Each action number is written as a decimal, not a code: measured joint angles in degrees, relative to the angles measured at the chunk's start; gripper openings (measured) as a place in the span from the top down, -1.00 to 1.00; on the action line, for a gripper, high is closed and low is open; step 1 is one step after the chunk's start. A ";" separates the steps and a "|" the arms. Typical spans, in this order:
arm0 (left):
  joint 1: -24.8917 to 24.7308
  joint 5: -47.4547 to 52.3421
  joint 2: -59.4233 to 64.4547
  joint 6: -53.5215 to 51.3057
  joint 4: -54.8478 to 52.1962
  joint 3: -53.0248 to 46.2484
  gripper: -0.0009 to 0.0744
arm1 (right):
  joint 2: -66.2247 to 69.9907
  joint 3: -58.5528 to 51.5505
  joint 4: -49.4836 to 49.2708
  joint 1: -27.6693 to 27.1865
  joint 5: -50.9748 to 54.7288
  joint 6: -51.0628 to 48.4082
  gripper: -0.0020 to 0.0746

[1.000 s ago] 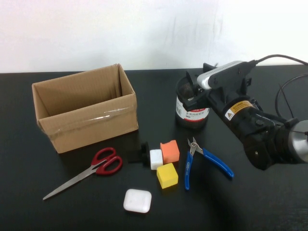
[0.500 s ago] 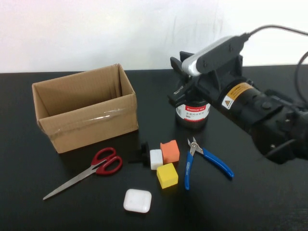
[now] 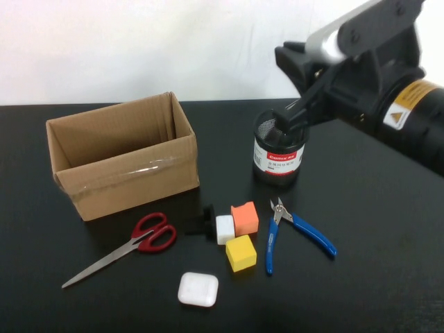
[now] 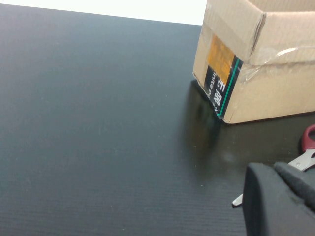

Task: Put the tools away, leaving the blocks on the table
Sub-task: Pick up the pliers from the table

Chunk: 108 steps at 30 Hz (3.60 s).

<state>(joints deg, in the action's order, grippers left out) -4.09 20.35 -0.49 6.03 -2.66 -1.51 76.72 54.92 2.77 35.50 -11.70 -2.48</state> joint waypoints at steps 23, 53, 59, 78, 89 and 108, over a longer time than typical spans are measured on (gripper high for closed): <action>0.00 0.00 0.00 0.00 0.00 0.00 0.99 | -9.10 3.10 -6.99 0.03 19.10 0.23 0.97; 0.00 0.00 0.00 0.00 0.00 0.00 0.99 | -34.28 -14.96 -3.29 0.03 36.20 0.23 0.97; 0.00 0.00 0.00 0.00 0.00 0.00 0.99 | -34.67 -20.65 -4.04 0.03 35.65 0.23 0.97; 0.00 0.00 0.00 0.00 0.00 0.00 0.99 | -34.81 -20.77 3.71 -0.36 28.90 0.23 0.97; 0.00 0.00 0.00 0.00 0.00 0.00 0.99 | -39.16 -20.77 2.99 -23.10 27.67 0.66 0.97; 0.00 0.00 0.00 0.00 0.00 0.00 0.99 | -65.81 -35.54 2.51 -42.60 27.22 1.02 0.97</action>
<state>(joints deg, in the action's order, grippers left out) -4.09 20.35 -0.49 6.03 -2.66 -1.51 10.91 19.38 5.28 -7.10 15.52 -1.46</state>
